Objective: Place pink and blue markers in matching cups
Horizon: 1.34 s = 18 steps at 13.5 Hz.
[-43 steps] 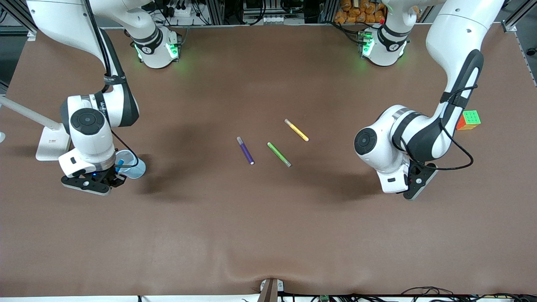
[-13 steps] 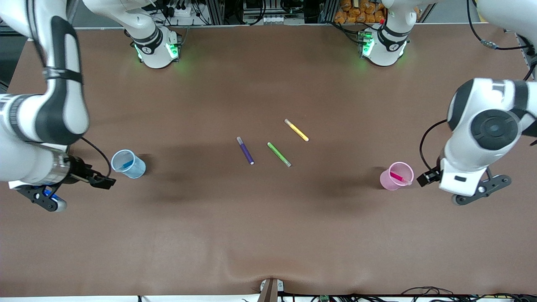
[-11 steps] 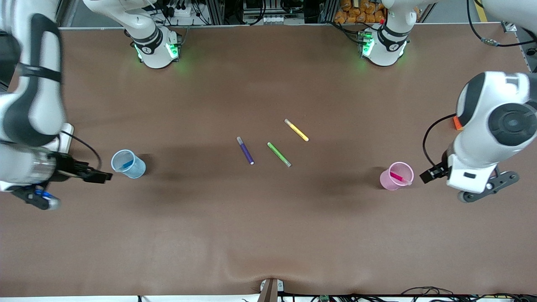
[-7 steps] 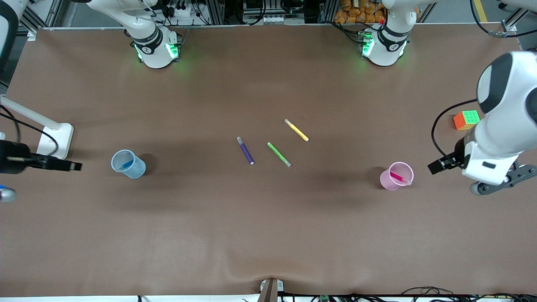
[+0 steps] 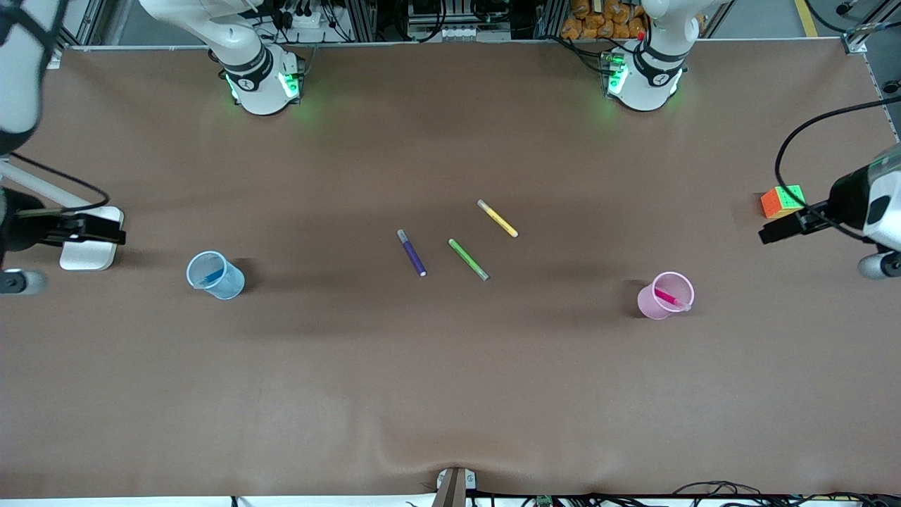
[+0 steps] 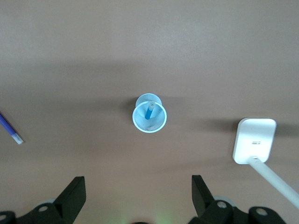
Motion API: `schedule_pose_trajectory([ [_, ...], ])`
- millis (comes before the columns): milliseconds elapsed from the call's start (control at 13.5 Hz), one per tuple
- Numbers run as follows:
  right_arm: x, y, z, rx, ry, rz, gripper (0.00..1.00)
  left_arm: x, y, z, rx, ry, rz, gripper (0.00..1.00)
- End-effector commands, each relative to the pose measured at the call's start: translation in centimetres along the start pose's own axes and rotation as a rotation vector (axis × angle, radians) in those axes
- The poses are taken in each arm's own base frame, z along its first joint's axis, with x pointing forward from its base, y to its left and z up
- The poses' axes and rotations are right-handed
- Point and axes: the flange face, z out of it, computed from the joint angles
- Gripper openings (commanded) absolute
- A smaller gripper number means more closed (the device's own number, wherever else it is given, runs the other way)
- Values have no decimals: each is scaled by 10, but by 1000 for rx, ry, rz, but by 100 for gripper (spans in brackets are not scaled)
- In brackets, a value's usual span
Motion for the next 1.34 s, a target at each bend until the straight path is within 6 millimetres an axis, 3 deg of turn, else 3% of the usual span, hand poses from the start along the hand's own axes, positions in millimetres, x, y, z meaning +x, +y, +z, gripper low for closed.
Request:
schedule_pose_trajectory([
  [0,-39,39,-5,29,40,30,100,-32,7,-40,2,47,34,100],
  [223,-66,52,4,68,65,37,100,-54,-5,-55,46,32,108,100],
  [371,-78,53,-5,73,78,35,100,-73,-18,-60,57,25,167,100],
  [668,-74,46,-8,71,85,23,100,-102,-44,-61,11,25,151,100],
  [891,-73,42,-12,66,100,11,100,-126,-36,-63,14,50,179,100],
  [965,-72,44,-22,55,113,8,100,-131,-34,-67,13,58,185,100],
  [1039,-73,42,-38,41,144,8,100,-134,-34,-67,15,58,188,100],
  [1262,-75,39,-41,29,150,-3,100,-132,-30,-65,19,48,195,100],
])
